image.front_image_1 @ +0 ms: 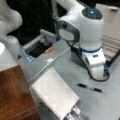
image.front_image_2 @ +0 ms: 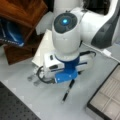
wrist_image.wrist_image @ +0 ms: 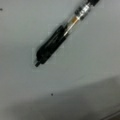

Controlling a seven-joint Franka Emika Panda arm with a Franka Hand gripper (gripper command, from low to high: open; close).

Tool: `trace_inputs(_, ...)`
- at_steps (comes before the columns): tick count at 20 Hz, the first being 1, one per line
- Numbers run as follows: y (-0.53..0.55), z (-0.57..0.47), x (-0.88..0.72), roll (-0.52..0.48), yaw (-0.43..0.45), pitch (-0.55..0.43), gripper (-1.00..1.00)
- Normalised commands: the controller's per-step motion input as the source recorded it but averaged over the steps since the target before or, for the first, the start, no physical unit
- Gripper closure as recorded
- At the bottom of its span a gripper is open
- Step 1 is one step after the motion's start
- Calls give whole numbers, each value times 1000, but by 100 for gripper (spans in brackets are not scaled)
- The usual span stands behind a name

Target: Open the box. Pick up the pen. Place the pen in the box. Pick up the book. Place the book on the shelf.

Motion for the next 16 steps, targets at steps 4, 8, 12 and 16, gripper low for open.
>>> trace_inputs(4, -42, -254, 225, -131, 95, -51, -100)
trace_inputs(8, -27, -115, 174, -147, 96, -38, -100)
trace_inputs(12, -26, -24, 144, -163, 81, -61, -100)
trace_inputs(16, -16, -120, 97, -184, 58, -57, -100)
